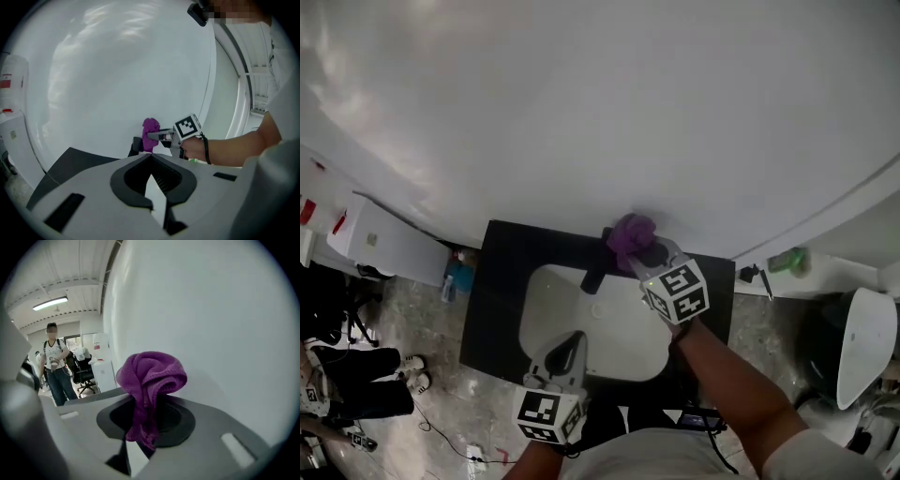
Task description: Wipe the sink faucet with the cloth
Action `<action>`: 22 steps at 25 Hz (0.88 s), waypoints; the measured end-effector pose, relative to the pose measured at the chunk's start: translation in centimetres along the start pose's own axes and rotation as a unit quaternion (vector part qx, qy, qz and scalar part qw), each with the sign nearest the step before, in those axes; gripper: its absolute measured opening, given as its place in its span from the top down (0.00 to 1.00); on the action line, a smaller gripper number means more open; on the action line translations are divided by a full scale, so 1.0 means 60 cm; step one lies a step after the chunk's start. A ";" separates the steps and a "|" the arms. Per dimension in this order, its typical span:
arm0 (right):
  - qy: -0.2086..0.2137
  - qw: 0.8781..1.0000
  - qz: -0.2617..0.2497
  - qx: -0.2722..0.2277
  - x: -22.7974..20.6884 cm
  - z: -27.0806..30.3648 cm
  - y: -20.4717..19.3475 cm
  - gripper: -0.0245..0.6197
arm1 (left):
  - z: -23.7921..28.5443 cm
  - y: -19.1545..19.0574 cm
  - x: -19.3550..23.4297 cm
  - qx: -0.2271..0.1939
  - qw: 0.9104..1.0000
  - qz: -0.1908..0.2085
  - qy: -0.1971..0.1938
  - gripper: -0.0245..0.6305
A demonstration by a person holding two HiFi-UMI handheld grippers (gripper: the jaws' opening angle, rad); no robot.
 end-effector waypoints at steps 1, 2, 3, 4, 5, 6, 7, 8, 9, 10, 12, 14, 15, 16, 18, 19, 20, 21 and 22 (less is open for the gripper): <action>0.007 1.000 -0.011 -0.005 0.003 0.004 0.023 0.82 | -0.003 0.004 -0.004 -0.002 1.000 0.000 0.000 0.95; 0.015 1.000 -0.019 0.003 0.004 0.019 0.033 0.82 | -0.006 0.009 -0.008 -0.005 1.000 0.000 0.000 0.95; 0.023 0.999 -0.021 0.017 0.005 0.040 0.033 0.82 | -0.009 0.014 -0.011 -0.008 1.000 0.002 0.001 0.95; 0.030 0.999 -0.016 0.033 0.007 0.059 0.025 0.82 | -0.013 0.017 -0.013 -0.011 1.000 0.004 0.001 0.95; 0.036 0.998 -0.007 0.044 0.014 0.070 0.015 0.82 | -0.018 0.019 -0.014 -0.014 1.000 0.006 0.003 0.95; 0.041 0.998 -0.001 0.046 0.026 0.071 0.007 0.82 | -0.024 0.018 -0.015 -0.016 1.000 0.007 0.004 0.95; 0.047 0.998 -0.001 0.046 0.042 0.064 0.000 0.82 | -0.029 0.016 -0.016 -0.017 1.000 0.007 0.006 0.95; 0.058 0.997 -0.003 0.045 0.063 0.053 -0.009 0.82 | -0.034 0.012 -0.014 -0.018 1.000 0.006 0.008 0.95; 0.073 0.996 -0.008 0.047 0.086 0.043 -0.021 0.82 | -0.038 0.009 -0.012 -0.018 1.000 0.005 0.010 0.95; 0.091 0.994 -0.014 0.054 0.109 0.034 -0.034 0.82 | -0.041 0.005 -0.009 -0.017 1.000 0.002 0.013 0.95; 0.122 0.990 -0.029 0.072 0.145 0.021 -0.054 0.82 | -0.049 -0.001 -0.005 -0.016 1.000 -0.002 0.015 0.95; 0.120 0.990 -0.043 0.061 0.144 0.014 -0.041 0.82 | -0.056 0.000 -0.006 -0.018 1.000 -0.003 0.014 0.95; 0.105 0.992 -0.047 0.045 0.129 0.015 -0.022 0.82 | -0.059 0.001 -0.007 -0.019 1.000 -0.001 0.013 0.95; 0.087 0.995 -0.046 0.032 0.108 0.023 0.000 0.82 | -0.060 0.003 -0.008 -0.020 1.000 0.000 0.012 0.95; 0.052 0.998 -0.033 0.027 0.060 0.051 0.033 0.82 | -0.063 0.004 -0.010 -0.023 1.000 0.001 0.012 0.95; 0.040 0.998 -0.027 0.033 0.042 0.067 0.040 0.82 | -0.064 0.003 -0.012 -0.024 1.000 0.001 0.012 0.95; 0.033 0.998 -0.023 0.042 0.031 0.081 0.041 0.82 | -0.065 0.002 -0.013 -0.025 1.000 0.001 0.012 0.95; 0.031 0.998 -0.020 0.049 0.029 0.090 0.038 0.82 | -0.067 0.000 -0.014 -0.025 1.000 0.001 0.012 0.95; 0.033 0.998 -0.018 0.051 0.036 0.093 0.032 0.82 | -0.068 -0.002 -0.014 -0.024 1.000 0.000 0.011 0.95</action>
Point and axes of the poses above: the fingertips, and each gripper's own axes: z forward along the fingers, x to its left, y out of its top, the point moved 9 cm from there along -z, backward along the fingers, and after that the axes turned 1 degree about z, right-handed, at the moved point
